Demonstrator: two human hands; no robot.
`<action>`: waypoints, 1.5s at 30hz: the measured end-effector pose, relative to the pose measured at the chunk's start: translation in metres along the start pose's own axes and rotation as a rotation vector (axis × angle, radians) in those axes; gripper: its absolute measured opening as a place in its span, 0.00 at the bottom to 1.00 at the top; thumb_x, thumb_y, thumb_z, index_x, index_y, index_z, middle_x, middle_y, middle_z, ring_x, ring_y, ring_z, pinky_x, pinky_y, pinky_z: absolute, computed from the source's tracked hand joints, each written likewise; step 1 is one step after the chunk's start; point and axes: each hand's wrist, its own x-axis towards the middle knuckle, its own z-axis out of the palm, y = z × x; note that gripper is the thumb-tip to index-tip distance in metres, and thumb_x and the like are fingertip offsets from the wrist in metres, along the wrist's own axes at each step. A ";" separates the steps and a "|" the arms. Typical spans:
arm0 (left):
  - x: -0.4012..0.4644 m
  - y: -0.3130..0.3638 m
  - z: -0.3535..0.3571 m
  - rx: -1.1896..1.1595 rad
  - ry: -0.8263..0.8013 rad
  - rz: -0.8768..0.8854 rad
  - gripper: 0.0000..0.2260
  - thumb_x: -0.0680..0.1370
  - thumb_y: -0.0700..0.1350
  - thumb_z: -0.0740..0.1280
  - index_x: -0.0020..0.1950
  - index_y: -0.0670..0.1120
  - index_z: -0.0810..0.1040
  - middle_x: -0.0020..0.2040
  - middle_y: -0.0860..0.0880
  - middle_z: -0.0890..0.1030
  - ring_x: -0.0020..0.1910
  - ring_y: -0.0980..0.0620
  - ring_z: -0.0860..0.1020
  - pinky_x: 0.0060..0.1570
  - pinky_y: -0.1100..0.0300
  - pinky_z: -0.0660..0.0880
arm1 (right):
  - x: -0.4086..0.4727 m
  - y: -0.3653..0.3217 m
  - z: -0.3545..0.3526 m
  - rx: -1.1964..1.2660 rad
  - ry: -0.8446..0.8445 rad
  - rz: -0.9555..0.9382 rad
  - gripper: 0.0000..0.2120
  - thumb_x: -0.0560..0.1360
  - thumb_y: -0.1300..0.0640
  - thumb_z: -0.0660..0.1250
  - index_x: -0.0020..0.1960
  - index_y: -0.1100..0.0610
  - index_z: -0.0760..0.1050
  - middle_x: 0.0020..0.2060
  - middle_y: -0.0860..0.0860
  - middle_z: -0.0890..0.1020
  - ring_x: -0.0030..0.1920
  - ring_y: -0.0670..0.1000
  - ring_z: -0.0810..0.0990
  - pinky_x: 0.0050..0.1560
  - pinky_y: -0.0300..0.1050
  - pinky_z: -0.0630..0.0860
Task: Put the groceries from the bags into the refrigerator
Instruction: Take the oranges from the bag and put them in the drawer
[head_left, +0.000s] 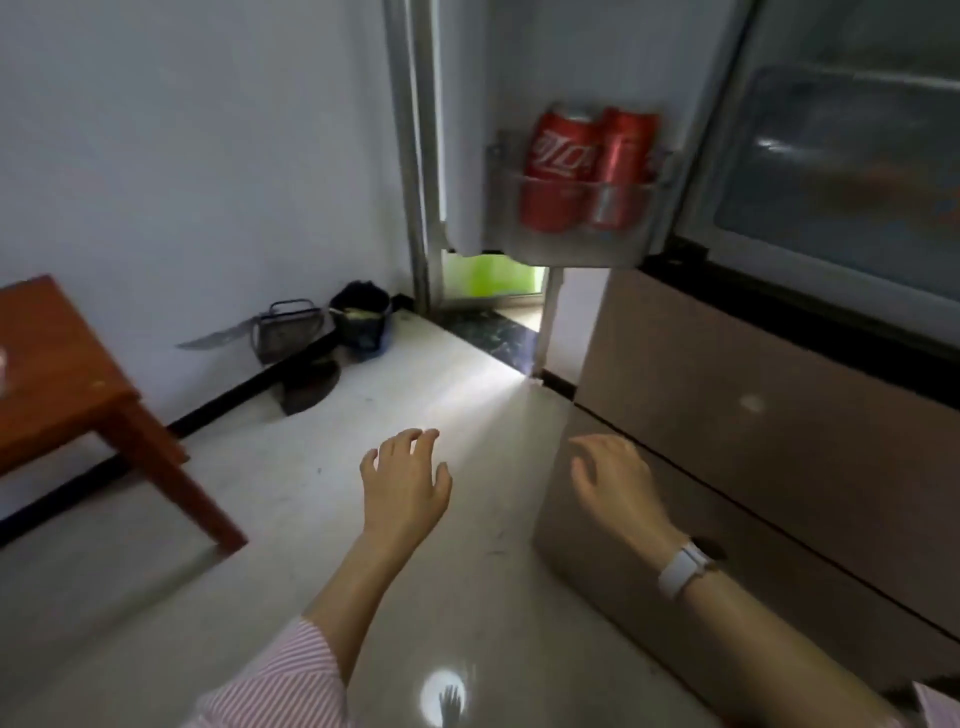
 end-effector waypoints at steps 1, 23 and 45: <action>-0.006 -0.030 -0.009 0.005 0.005 -0.054 0.18 0.76 0.46 0.62 0.66 0.46 0.71 0.64 0.46 0.74 0.65 0.45 0.70 0.66 0.46 0.60 | 0.008 -0.025 0.018 0.024 -0.042 -0.035 0.14 0.75 0.62 0.61 0.61 0.61 0.74 0.57 0.58 0.78 0.61 0.59 0.72 0.64 0.51 0.65; -0.027 -0.566 -0.237 0.112 0.363 -0.685 0.16 0.75 0.41 0.65 0.63 0.40 0.73 0.62 0.41 0.74 0.62 0.40 0.71 0.58 0.47 0.68 | 0.130 -0.584 0.368 0.310 -0.506 -0.695 0.14 0.77 0.60 0.59 0.61 0.59 0.73 0.59 0.55 0.75 0.60 0.55 0.71 0.61 0.41 0.65; 0.253 -0.949 -0.303 0.159 0.094 -0.425 0.19 0.75 0.46 0.53 0.58 0.40 0.77 0.55 0.42 0.80 0.56 0.43 0.78 0.58 0.47 0.74 | 0.415 -0.885 0.595 0.327 -0.729 -0.676 0.17 0.76 0.67 0.56 0.62 0.60 0.74 0.58 0.57 0.78 0.58 0.56 0.77 0.60 0.46 0.72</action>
